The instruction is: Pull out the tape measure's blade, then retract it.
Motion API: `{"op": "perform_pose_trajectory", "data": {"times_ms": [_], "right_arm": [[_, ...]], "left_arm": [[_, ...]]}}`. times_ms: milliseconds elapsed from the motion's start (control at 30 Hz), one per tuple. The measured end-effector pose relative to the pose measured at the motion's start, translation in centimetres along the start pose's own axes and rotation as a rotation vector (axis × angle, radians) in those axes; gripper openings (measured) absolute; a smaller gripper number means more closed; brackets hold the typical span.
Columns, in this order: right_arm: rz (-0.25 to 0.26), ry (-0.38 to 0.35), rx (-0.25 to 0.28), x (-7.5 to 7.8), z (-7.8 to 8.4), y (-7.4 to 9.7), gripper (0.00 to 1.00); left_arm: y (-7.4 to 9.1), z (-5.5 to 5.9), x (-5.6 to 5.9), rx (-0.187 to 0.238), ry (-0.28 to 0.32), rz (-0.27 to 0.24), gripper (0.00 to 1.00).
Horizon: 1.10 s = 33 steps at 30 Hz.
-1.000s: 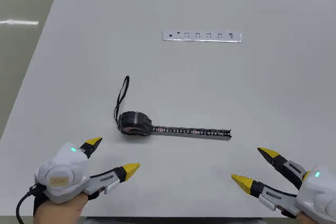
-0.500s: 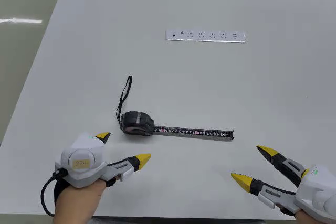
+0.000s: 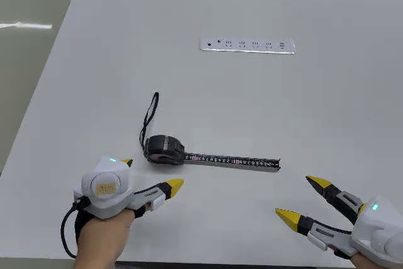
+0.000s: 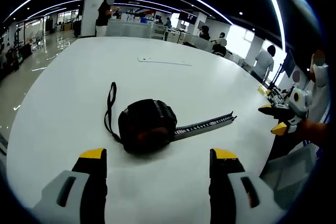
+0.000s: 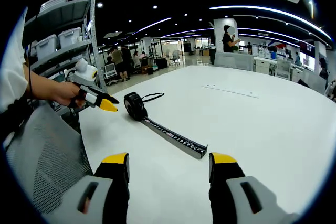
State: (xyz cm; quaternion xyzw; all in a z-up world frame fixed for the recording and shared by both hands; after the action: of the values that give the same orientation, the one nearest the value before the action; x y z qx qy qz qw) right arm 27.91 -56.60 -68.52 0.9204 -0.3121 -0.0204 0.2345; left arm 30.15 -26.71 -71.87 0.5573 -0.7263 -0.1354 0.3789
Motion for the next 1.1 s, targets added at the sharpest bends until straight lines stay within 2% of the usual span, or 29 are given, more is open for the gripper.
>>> {"op": "perform_pose_trajectory", "data": {"times_ms": [200, 433, 700, 967, 1100], "right_arm": [[-0.004, -0.003, -0.001, 0.1, 0.1, -0.3, 0.62], [-0.013, -0.006, -0.009, 0.3, 0.7, -0.9, 0.62], [-0.014, -0.020, -0.006, 0.8, 0.9, -1.3, 0.61], [-0.027, -0.033, -0.013, 0.9, 1.7, -2.0, 0.61], [-0.036, -0.039, -0.017, 0.8, 2.0, -2.3, 0.61]], "left_arm": [[-0.7, -0.1, -0.2, 0.005, 0.026, -0.027, 0.80], [-1.7, -0.2, -0.3, 0.007, 0.025, -0.052, 0.81], [-2.9, -0.3, 0.0, -0.002, 0.033, -0.058, 0.81], [-3.3, -0.6, -0.3, 0.007, 0.044, -0.076, 0.80], [-3.7, -0.8, 0.0, 0.015, 0.054, -0.077, 0.80]]}}
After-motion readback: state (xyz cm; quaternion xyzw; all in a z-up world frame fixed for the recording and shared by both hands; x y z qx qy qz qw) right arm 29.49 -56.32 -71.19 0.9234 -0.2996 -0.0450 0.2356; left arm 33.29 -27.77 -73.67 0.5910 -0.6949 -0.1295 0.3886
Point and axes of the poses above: the centre of the closed fingertips' face, and the gripper's own axes: y roughly backward along the fingers, x roughly to its right, z roughly out of its underside, the point moved 2 cm from there along y, roughly backward along the fingers, and after that the axes turned 14 degrees about y, right-handed, at the moved point
